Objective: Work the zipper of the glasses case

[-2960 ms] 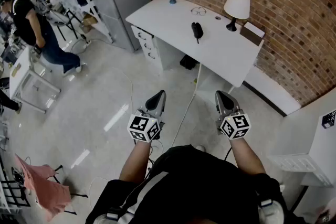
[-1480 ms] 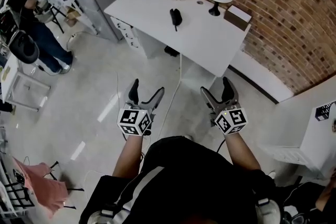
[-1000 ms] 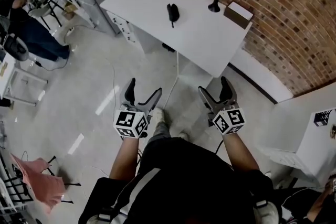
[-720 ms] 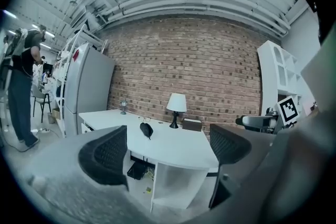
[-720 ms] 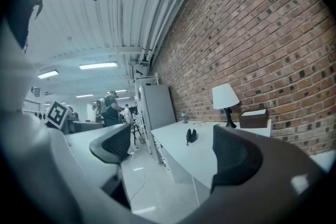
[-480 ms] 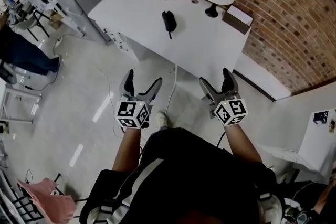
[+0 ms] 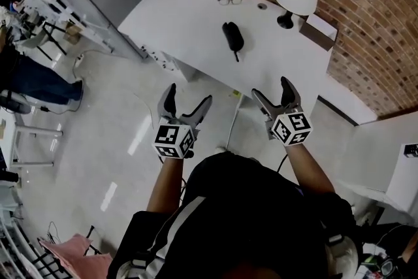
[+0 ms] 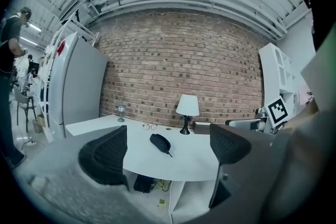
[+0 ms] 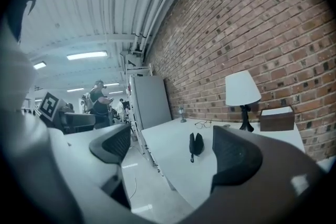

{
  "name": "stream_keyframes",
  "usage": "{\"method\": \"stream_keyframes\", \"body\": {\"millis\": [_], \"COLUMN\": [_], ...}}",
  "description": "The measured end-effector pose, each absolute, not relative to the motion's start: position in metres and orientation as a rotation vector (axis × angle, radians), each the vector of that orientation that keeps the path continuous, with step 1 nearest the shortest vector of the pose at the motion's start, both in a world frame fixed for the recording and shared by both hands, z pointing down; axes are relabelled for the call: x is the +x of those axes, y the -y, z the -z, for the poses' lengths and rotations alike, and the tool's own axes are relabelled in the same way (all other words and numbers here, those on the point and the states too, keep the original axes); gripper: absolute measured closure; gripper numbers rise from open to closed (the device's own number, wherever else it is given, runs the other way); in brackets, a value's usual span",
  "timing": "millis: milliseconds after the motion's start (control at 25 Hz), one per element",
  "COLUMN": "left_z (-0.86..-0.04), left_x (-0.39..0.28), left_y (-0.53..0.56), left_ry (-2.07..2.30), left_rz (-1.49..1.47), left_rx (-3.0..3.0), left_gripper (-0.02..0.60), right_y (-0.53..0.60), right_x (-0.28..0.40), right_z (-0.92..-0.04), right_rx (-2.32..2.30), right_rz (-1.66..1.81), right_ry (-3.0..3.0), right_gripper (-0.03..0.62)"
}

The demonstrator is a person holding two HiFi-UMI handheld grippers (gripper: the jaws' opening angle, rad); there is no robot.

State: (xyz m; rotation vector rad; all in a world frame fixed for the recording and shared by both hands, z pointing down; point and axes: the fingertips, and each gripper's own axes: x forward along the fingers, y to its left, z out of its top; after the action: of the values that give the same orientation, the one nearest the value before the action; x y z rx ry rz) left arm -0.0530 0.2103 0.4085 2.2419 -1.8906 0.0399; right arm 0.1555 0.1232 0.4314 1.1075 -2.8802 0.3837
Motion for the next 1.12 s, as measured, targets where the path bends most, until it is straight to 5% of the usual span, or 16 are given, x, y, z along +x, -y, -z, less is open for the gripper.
{"method": "stream_keyframes", "body": {"millis": [1120], "left_z": [-0.452], "left_x": [-0.137], "left_y": [-0.023], "left_ry": [1.891], "left_rz": [-0.148], "left_rx": [2.128], "left_gripper": [0.097], "right_y": [0.085], "right_x": [0.025], "right_z": [-0.544], "right_rx": [0.884], "right_rz": [-0.539], "right_ry": [2.602], "right_gripper": [0.131]}}
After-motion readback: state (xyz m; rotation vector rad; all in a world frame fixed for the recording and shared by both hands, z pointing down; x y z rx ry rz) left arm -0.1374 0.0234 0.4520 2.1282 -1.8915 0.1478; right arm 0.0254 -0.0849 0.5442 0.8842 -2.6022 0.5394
